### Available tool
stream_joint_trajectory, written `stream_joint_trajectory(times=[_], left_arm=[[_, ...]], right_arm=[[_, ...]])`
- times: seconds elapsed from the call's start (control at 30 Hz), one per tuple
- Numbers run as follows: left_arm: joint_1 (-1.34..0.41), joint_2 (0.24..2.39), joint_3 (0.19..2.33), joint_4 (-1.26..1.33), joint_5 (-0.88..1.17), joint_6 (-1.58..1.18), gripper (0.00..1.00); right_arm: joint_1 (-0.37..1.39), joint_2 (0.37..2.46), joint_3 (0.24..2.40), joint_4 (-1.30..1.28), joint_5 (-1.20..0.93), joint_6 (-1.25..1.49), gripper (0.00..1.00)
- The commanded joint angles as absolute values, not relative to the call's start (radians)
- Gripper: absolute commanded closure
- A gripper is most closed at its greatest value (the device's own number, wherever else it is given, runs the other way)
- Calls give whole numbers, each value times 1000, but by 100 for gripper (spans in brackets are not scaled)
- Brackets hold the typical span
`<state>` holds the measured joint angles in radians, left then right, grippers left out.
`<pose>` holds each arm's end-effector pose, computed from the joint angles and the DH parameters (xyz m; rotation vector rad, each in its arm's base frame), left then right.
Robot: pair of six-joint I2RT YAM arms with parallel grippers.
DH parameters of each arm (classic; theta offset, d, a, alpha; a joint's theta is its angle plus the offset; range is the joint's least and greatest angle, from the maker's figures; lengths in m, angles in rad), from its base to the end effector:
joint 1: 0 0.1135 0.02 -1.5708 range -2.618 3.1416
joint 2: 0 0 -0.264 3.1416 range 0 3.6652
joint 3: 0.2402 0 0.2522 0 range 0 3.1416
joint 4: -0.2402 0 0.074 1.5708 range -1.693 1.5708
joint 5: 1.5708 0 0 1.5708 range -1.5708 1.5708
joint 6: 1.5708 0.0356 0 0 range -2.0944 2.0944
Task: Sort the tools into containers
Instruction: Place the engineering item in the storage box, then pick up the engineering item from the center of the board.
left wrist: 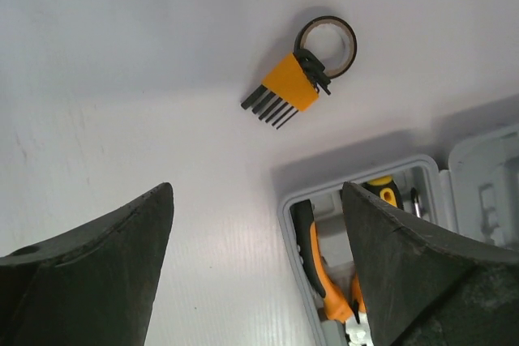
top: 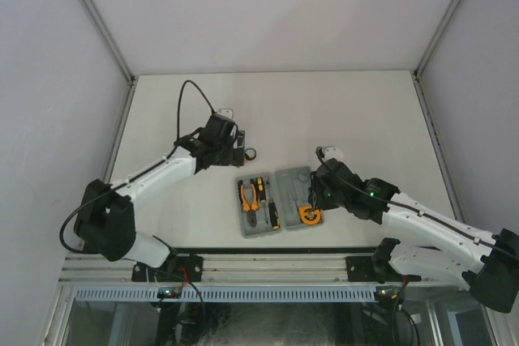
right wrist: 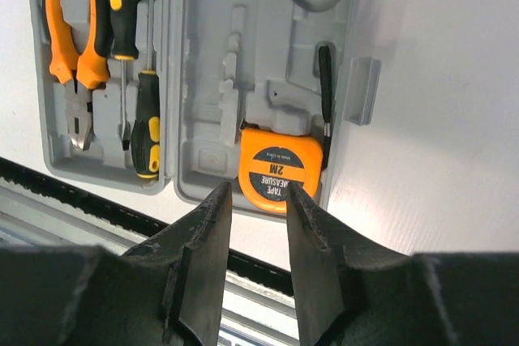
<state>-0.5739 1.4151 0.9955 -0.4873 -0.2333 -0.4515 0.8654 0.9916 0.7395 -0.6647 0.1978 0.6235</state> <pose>0.2515 -0.1528 0.2437 0.0511 2.4502 -0.1640 0.1311 0.1431 0.2450 -0.2184 2.4954 0.3926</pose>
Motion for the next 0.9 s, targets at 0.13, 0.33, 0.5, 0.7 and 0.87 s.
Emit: stream_joint_trajectory(times=[0.13,0.33,0.5,0.7,0.87], left_arm=[[-565,1563,1106,-464,-253,-296,10],[-528,1631,1113,-391,-152,-240,9],[-514,1692,1141,-383,-113,-205,11],[-512,1738,1180,-383,-87,-177,14],[-509,1771,1212,-388,-80,-153,17]], right_arm=[[862,931,680,-612,111,607,67],[862,908,670,-651,114,606,67],[862,896,666,-663,107,604,67],[863,892,658,-657,97,608,67],[863,893,658,-655,90,609,67]])
